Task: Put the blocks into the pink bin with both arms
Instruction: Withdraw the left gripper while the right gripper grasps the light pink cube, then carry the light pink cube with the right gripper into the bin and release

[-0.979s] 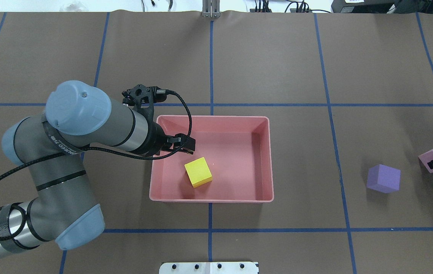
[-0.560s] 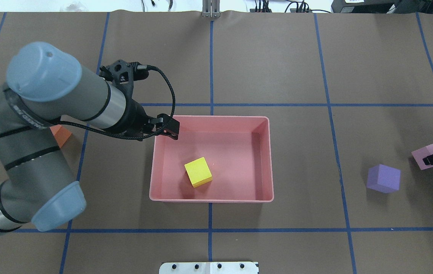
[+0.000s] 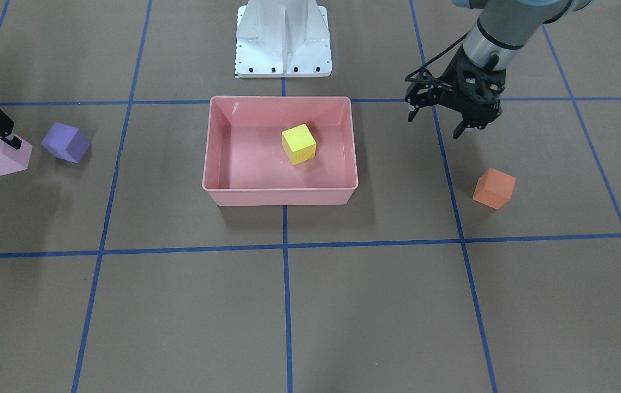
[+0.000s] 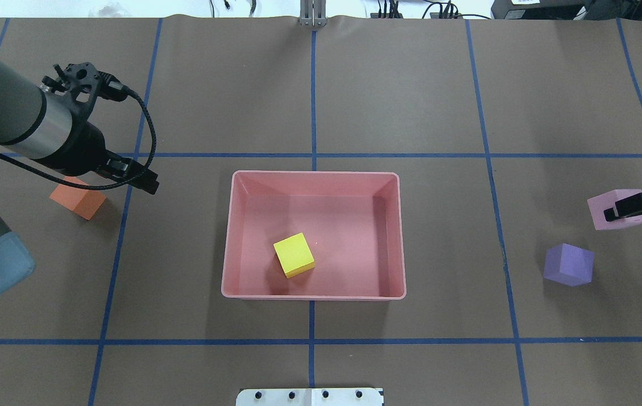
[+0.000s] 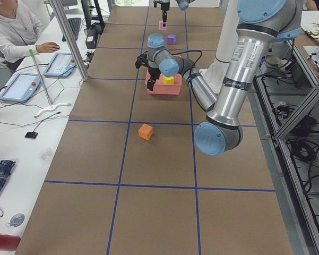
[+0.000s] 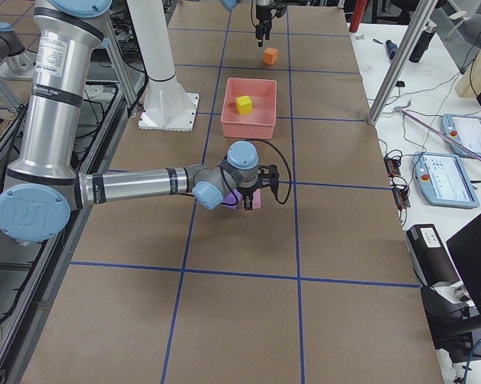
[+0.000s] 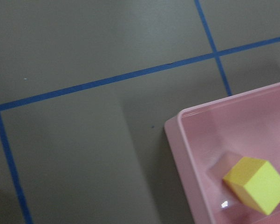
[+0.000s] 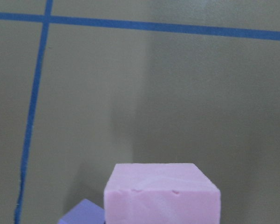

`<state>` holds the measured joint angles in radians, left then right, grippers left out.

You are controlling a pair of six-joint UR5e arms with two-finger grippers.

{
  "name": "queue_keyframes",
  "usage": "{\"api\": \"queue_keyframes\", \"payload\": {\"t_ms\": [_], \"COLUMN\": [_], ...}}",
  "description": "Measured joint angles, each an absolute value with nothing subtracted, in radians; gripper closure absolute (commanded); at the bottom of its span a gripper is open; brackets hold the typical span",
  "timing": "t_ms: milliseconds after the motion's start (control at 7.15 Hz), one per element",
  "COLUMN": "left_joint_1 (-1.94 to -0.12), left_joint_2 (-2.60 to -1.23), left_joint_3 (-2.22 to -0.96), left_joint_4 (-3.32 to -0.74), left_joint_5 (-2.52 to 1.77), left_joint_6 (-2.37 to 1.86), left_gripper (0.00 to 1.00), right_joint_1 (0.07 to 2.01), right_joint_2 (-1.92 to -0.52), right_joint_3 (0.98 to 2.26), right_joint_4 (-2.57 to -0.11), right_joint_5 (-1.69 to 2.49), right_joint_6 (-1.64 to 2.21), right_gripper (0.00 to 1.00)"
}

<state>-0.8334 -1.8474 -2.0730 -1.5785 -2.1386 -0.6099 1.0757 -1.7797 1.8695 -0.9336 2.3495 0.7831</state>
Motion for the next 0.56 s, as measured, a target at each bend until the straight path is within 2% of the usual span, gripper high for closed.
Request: {"api": "queue_keyframes", "payload": {"t_ms": [560], "left_joint_1": [-0.851], "left_joint_2": [-1.738], "left_joint_3": [-2.020], "left_joint_4": [-1.722], "left_joint_5": [-2.123], "left_joint_6": [-0.515], "left_gripper": [0.00], "right_joint_1": [0.964], "right_joint_2": [-1.702], "right_joint_3": [1.968], "right_joint_4": [-0.934], "right_joint_5": [2.344], "right_joint_6": [1.105], "right_gripper": [1.00]}}
